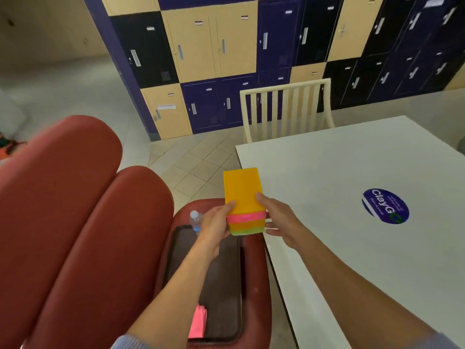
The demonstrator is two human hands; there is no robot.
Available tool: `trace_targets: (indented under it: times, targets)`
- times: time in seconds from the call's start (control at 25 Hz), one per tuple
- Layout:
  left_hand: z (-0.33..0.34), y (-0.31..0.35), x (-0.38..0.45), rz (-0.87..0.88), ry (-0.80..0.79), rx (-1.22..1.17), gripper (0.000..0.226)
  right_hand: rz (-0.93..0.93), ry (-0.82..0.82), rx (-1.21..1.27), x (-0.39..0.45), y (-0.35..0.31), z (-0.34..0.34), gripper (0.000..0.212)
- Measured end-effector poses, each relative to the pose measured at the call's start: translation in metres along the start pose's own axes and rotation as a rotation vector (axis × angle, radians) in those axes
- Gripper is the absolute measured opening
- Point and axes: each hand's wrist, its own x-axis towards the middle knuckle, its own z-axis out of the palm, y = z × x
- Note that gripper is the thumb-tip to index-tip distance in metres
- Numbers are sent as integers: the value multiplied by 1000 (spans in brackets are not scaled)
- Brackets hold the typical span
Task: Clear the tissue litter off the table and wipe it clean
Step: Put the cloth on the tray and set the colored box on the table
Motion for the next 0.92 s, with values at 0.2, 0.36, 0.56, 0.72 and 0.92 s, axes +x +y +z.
trace_targets:
  times: [0.2, 0.36, 0.56, 0.72, 0.92]
  targets:
    - [51, 5, 27, -15, -54, 29, 18, 2, 63, 1, 26, -10, -49, 57]
    - [88, 7, 60, -32, -34, 38, 27, 6, 65, -18, 62, -15, -83, 58]
    - [125, 6, 102, -50, -15, 57, 27, 41, 33, -20, 110, -22, -115, 54]
    - [141, 10, 132, -12, 45, 30, 38, -28, 39, -20, 143, -35, -126, 45]
    - [141, 22, 171, 16, 130, 10, 39, -69, 21, -45, 187, -62, -119, 41]
